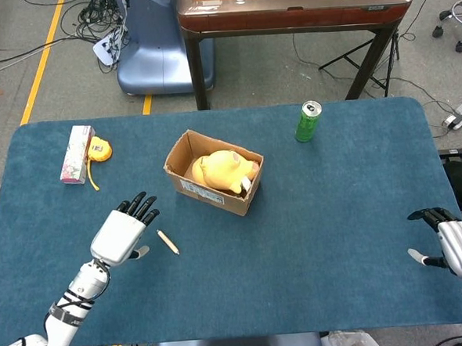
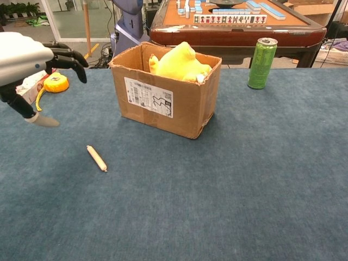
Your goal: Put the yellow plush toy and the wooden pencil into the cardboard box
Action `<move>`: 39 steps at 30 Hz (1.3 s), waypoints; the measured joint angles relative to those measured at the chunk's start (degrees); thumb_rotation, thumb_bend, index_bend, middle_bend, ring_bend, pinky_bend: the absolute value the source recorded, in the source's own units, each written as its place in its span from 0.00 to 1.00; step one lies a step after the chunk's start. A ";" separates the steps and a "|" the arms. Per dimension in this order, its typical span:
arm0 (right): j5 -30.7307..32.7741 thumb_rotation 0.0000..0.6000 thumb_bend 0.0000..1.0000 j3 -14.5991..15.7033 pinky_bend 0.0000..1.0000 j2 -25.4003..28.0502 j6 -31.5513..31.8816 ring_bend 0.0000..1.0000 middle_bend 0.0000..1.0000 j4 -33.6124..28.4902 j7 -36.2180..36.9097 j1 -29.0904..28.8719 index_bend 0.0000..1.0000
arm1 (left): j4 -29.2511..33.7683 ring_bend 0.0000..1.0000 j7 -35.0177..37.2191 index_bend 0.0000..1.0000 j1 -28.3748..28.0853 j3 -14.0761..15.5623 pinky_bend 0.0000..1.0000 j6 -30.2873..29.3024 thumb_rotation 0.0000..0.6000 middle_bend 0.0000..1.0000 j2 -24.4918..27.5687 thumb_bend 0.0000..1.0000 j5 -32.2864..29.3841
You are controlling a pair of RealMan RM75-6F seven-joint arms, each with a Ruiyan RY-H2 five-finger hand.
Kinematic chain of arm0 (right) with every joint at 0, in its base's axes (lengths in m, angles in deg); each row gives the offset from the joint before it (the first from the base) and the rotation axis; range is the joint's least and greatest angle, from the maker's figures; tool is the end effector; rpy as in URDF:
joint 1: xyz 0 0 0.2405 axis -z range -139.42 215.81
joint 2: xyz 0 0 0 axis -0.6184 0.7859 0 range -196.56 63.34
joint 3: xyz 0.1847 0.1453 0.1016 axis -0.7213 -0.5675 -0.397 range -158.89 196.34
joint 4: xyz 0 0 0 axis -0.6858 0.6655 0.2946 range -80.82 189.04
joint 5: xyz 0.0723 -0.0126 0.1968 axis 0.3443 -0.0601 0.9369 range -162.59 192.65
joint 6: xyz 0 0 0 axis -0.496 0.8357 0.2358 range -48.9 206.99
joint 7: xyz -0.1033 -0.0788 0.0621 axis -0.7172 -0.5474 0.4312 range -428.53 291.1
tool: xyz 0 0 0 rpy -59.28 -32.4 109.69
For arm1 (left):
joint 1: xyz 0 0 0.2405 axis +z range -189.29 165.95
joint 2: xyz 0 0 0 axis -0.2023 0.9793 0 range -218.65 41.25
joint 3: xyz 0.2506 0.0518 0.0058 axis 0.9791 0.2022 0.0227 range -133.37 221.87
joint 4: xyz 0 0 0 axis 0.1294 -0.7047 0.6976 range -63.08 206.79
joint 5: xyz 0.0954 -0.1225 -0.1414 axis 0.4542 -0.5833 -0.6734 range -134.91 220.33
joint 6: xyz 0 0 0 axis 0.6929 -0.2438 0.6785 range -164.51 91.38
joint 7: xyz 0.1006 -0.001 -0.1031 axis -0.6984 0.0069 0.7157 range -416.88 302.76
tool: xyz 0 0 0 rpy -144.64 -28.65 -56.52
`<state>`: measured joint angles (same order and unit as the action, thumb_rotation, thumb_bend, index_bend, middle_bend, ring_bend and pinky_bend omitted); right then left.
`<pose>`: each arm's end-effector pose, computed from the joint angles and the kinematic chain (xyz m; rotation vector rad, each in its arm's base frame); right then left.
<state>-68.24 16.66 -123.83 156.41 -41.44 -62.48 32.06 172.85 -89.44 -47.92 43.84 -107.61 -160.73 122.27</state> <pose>-0.3198 -0.1834 0.1763 1.4055 -1.0533 0.8403 -0.1607 0.2862 0.0685 -1.9156 -0.4566 -0.8763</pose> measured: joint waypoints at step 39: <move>-0.90 1.00 0.15 -0.58 0.47 2.21 3.23 0.24 0.36 -0.56 3.95 1.62 0.35 | -33.21 0.54 21.36 0.34 -3.50 6.26 0.75 8.78 1.00 0.50 -12.05 0.17 20.99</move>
<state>-69.14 16.08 -121.62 159.63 -42.00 -58.53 33.67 139.64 -68.08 -51.42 50.10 -98.84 -172.78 143.26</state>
